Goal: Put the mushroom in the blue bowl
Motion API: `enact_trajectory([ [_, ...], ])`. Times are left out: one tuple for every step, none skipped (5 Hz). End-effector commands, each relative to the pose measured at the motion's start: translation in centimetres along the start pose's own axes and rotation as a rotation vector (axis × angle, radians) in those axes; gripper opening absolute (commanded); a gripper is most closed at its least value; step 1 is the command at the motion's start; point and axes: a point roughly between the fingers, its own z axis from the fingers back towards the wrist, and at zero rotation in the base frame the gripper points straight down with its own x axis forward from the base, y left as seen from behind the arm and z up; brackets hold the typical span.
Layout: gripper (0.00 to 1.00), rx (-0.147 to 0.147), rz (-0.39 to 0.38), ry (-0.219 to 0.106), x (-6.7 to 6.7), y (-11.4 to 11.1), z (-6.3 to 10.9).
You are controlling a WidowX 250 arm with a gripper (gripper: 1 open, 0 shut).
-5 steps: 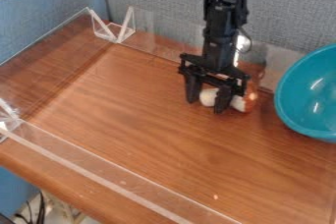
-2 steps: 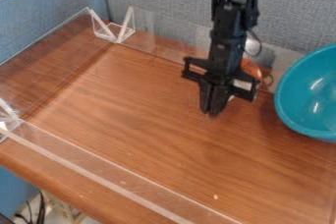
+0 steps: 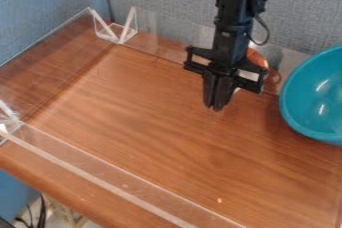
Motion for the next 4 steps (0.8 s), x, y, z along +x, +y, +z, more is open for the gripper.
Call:
enact_trajectory([
  [0.0,-0.014,0.028,-0.12,0.4,0.6,4.5],
  [0.0,-0.021,0.052,-0.113,0.2,0.2,3.9],
  [0.0,-0.03,0.073,-0.107,-0.2,-0.3,3.3],
  [0.0,-0.033,0.067,-0.096,-0.4,0.1,3.0],
])
